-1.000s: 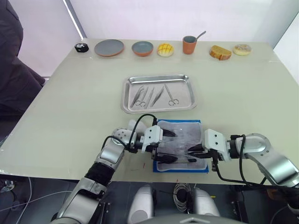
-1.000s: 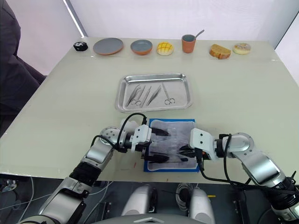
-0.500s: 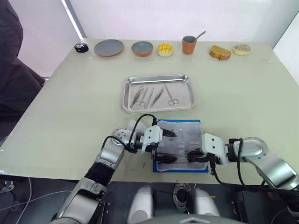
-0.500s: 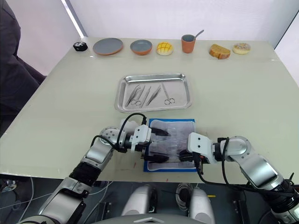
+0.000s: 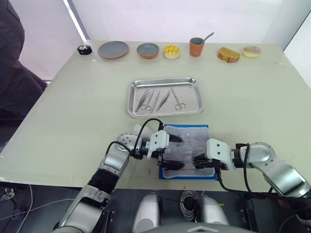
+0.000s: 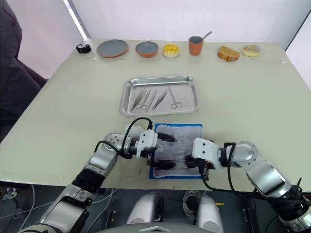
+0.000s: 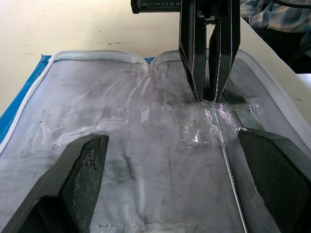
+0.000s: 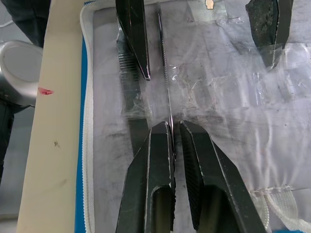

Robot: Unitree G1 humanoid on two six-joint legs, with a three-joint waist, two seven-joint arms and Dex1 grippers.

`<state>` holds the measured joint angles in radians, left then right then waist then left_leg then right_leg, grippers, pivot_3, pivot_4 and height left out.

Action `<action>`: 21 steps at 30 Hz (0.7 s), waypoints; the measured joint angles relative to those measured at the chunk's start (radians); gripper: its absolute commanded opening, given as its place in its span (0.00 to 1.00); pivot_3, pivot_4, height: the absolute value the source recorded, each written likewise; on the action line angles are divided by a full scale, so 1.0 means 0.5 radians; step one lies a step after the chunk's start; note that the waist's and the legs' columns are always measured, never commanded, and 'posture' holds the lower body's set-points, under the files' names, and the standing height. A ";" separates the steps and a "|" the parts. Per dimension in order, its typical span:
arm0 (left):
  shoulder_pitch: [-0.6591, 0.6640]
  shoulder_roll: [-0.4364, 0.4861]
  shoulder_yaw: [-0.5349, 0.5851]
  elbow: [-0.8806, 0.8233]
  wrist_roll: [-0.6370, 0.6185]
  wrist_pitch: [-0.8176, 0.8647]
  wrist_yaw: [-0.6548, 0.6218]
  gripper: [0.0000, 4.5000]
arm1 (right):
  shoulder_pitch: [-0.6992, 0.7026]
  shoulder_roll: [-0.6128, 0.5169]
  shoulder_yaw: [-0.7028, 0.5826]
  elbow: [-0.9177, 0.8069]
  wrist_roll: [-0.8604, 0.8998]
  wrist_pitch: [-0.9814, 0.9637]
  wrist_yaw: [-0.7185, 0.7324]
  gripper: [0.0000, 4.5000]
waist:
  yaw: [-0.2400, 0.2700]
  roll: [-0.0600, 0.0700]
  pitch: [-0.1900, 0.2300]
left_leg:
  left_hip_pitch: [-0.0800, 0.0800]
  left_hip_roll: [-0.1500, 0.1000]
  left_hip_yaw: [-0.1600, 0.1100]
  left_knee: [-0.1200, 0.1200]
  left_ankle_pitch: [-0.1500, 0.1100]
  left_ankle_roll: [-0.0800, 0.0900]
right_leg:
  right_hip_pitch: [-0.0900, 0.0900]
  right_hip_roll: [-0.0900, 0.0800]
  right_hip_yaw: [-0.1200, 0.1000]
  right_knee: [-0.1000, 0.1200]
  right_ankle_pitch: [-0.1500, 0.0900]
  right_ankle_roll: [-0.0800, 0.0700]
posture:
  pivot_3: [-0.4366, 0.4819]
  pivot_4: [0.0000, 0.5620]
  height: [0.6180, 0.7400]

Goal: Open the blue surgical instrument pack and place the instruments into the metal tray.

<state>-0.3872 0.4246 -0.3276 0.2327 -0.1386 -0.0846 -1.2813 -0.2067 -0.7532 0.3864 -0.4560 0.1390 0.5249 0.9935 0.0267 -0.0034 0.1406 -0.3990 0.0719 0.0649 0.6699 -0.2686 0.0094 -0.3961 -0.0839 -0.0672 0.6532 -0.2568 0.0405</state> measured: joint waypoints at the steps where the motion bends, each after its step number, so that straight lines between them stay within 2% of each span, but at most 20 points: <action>1: 0.003 0.000 0.000 -0.003 0.001 0.001 0.003 1.00 | -0.014 0.000 0.010 -0.012 -0.005 0.037 -0.001 0.09 | -0.001 0.000 0.000 | 0.000 0.000 0.000 0.000 0.000 0.000 | 0.000 0.000 0.000 0.000 0.000 0.000 | 0.48 0.27 1.00; 6: 0.006 -0.003 0.000 -0.004 0.003 0.001 0.008 1.00 | -0.057 -0.006 0.035 -0.062 -0.007 0.185 0.000 0.09 | -0.001 -0.001 -0.002 | 0.000 0.000 0.000 0.000 0.000 0.000 | 0.000 0.000 0.000 0.000 0.000 0.000 | 0.48 0.27 1.00; 7: 0.006 -0.005 0.000 -0.002 0.003 -0.001 0.008 1.00 | -0.071 -0.008 0.041 -0.072 -0.006 0.220 0.001 0.04 | 0.000 -0.001 -0.002 | 0.000 0.000 0.000 0.000 0.000 0.000 | 0.000 0.000 0.000 0.000 0.000 0.000 | 0.48 0.27 1.00; 21: -0.003 -0.025 0.000 0.031 0.007 -0.020 0.006 1.00 | -0.148 -0.050 0.047 -0.113 0.066 0.433 0.010 0.04 | 0.010 -0.002 -0.008 | 0.000 0.000 0.000 0.001 0.000 0.000 | 0.001 -0.001 0.000 0.000 0.000 0.000 | 0.48 0.27 1.00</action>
<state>-0.3889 0.4119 -0.3274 0.2480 -0.1350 -0.0948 -1.2785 -0.2806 -0.7783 0.4098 -0.5125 0.1717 0.7411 0.9983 0.0319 -0.0044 0.1364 -0.3988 0.0718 0.0650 0.6703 -0.2687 0.0096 -0.3956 -0.0843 -0.0672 0.6530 -0.2568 0.0404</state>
